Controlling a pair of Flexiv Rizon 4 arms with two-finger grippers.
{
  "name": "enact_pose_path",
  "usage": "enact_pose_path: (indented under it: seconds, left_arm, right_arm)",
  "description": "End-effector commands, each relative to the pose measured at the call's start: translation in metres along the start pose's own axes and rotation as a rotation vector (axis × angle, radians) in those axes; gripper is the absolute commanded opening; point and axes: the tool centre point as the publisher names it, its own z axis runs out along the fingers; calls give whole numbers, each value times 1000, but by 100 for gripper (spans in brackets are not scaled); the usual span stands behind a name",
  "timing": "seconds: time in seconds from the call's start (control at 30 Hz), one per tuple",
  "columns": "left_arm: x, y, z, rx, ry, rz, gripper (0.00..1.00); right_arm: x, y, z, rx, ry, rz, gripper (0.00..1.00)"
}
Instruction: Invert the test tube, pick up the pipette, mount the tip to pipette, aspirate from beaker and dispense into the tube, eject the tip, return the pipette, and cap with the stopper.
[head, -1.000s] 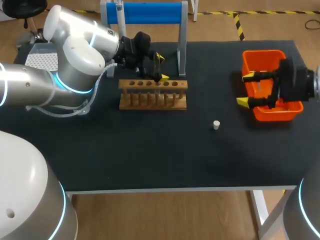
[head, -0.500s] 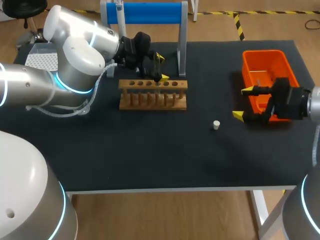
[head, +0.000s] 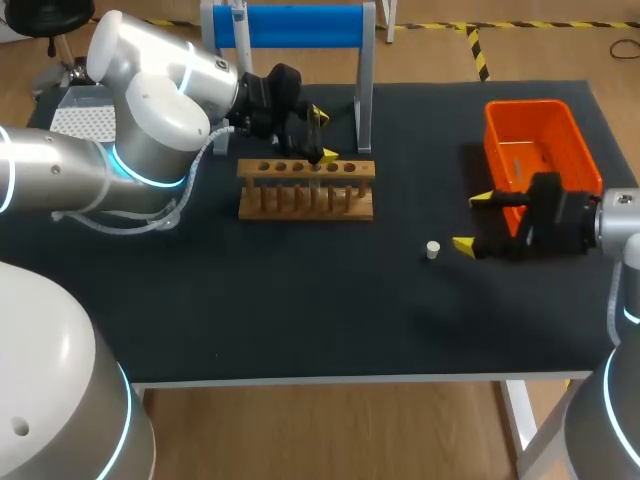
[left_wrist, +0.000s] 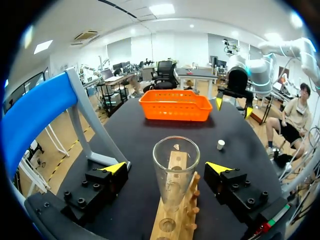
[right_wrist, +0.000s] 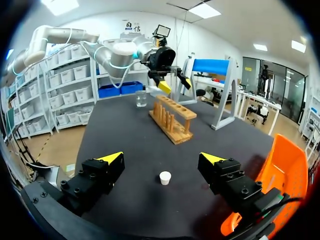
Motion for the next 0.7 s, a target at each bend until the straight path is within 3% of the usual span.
enact_pose_path:
  seconds: [0.03,0.7]
  left_arm:
    - [-1,-1,0,-5,4,-1,100]
    - [-1,-1,0,-5,4,-1,100]
  right_arm:
    - [-4,-6,6,2,10,9,100]
    - [1,-35,34,47,24,32,100]
